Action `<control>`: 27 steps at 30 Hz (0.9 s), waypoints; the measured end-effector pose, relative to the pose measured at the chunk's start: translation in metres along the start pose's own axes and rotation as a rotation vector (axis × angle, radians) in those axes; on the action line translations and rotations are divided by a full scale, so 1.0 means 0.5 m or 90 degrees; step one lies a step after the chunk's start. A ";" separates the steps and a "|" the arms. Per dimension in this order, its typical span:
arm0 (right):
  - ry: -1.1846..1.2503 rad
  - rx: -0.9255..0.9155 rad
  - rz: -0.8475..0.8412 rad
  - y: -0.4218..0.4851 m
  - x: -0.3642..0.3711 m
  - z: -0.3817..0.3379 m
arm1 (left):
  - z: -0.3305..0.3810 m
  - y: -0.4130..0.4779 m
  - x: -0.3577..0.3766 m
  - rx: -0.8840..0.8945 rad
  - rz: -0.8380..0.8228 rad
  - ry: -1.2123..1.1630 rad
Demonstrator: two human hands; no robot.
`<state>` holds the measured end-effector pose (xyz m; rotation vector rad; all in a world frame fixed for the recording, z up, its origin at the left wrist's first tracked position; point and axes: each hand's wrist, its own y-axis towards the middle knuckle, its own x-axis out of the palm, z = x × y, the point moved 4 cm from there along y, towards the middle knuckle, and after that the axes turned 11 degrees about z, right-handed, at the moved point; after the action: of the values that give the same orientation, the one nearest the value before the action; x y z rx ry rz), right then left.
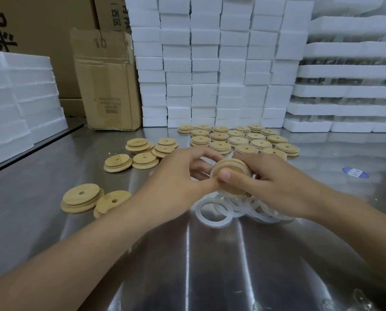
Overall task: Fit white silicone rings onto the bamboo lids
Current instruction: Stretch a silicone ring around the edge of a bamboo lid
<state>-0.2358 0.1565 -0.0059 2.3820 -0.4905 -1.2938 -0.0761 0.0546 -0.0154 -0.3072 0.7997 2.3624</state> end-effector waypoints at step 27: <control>0.171 0.043 0.107 0.018 -0.035 0.001 | 0.025 -0.017 0.019 -0.028 -0.194 -0.057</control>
<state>-0.2465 0.1568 0.0109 2.4598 -0.6442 -0.8812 -0.0783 0.0719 -0.0133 -0.3148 0.6118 2.0934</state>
